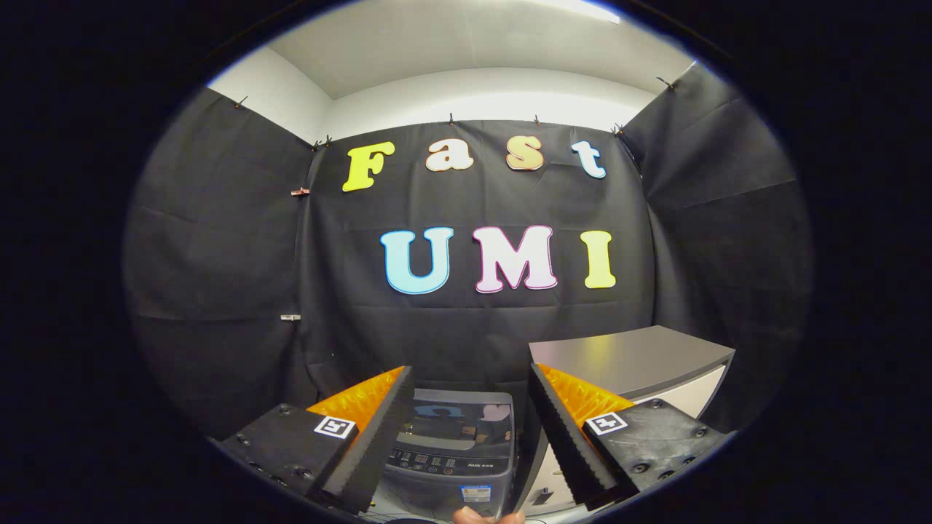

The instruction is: Put the clothes into the washing machine and then close the washing machine lid.

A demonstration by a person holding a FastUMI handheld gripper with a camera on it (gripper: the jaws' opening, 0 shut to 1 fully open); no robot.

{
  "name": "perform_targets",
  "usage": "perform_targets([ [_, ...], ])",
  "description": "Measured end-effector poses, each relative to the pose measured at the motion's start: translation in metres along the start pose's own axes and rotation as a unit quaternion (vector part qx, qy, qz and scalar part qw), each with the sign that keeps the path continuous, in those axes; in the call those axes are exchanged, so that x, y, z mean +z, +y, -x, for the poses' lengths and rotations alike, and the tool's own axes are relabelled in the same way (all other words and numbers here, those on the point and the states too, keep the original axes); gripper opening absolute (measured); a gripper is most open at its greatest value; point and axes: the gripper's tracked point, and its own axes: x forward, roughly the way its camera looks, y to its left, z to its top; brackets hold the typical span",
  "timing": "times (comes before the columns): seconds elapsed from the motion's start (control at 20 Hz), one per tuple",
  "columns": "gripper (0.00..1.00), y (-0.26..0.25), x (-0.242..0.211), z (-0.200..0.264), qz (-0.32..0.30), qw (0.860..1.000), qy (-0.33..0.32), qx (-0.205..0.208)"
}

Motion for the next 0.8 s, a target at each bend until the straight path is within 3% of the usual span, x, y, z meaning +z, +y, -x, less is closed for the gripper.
perform_targets([
  [0.8, 0.99, -0.0105, 0.0006, 0.0067, -0.001, 1.0, -0.004, -0.014],
])
